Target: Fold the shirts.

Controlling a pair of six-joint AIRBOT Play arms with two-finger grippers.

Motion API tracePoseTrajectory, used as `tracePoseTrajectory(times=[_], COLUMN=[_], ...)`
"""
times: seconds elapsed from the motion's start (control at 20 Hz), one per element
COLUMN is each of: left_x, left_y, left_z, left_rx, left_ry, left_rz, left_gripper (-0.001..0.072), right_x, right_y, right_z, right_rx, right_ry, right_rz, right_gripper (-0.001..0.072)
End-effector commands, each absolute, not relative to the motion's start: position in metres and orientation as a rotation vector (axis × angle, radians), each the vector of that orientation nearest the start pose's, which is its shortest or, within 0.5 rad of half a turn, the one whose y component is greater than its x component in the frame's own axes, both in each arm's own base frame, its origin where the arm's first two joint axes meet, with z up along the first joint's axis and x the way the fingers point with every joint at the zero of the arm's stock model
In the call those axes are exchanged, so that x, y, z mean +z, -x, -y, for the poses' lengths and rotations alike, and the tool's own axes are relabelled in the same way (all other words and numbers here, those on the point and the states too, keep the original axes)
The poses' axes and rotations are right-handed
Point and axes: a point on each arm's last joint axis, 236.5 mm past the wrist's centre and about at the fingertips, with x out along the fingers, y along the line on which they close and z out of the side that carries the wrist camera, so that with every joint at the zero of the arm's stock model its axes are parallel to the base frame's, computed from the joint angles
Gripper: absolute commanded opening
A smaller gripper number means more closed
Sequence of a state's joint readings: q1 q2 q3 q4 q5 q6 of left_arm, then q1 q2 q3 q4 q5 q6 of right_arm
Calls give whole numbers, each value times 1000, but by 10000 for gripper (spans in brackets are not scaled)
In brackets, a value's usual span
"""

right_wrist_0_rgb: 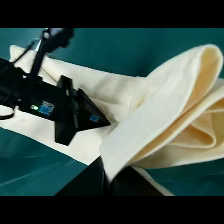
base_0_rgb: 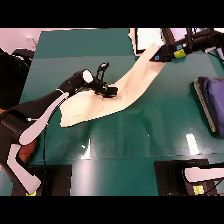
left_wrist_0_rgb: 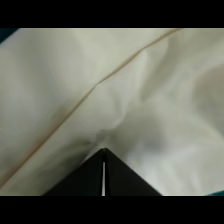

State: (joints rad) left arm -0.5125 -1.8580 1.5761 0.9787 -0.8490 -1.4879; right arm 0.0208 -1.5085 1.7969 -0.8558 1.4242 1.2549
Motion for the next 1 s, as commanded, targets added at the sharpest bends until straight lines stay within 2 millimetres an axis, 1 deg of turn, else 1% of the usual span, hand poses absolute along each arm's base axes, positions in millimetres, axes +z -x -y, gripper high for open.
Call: tracePoseTrajectory(times=[0.0, 0.15, 0.25, 0.35, 0.4, 0.45, 0.55, 0.65, 0.7, 0.8, 0.85, 0.9, 0.95], left_x=[-63, -60, -45, -12, 12, 40, 104, 172, 207, 266, 287, 304, 316], left_y=[-436, -433, -439, -457, -468, -479, -496, -501, -498, -486, -476, -466, -457], left_z=[358, 357, 348, 324, 307, 285, 234, 175, 146, 97, 80, 65, 56], left_rx=[-661, -671, -672, -652, -636, -609, -546, -457, -404, -302, -264, -232, -215], left_ry=[214, 208, 205, 195, 196, 191, 174, 137, 118, 81, 70, 64, 64], left_rz=[-1218, -1237, -1230, -1175, -1132, -1079, -962, -827, -754, -625, -578, -543, -520], left_gripper=[21, 22, 21, 21, 22, 22, 22, 22, 22, 22, 22, 22, 22], right_x=[204, 205, 207, 209, 210, 210, 209, 202, 195, 182, 179, 177, 172], right_y=[-435, -428, -424, -420, -415, -411, -397, -381, -373, -358, -351, -341, -332], right_z=[-195, -213, -225, -241, -253, -267, -310, -367, -400, -466, -497, -525, -544], right_rx=[803, 832, 851, 877, 900, 925, 1023, 1135, 1183, 1269, 1304, 1345, 1370], right_ry=[-171, -167, -165, -155, -145, -139, -169, -193, -207, -190, -175, -154, -147], right_rz=[-932, -935, -931, -920, -915, -912, -911, -890, -885, -827, -778, -739, -724], right_gripper=[16, 16, 17, 17, 17, 17, 17, 17, 17, 18, 23, 142, 319])
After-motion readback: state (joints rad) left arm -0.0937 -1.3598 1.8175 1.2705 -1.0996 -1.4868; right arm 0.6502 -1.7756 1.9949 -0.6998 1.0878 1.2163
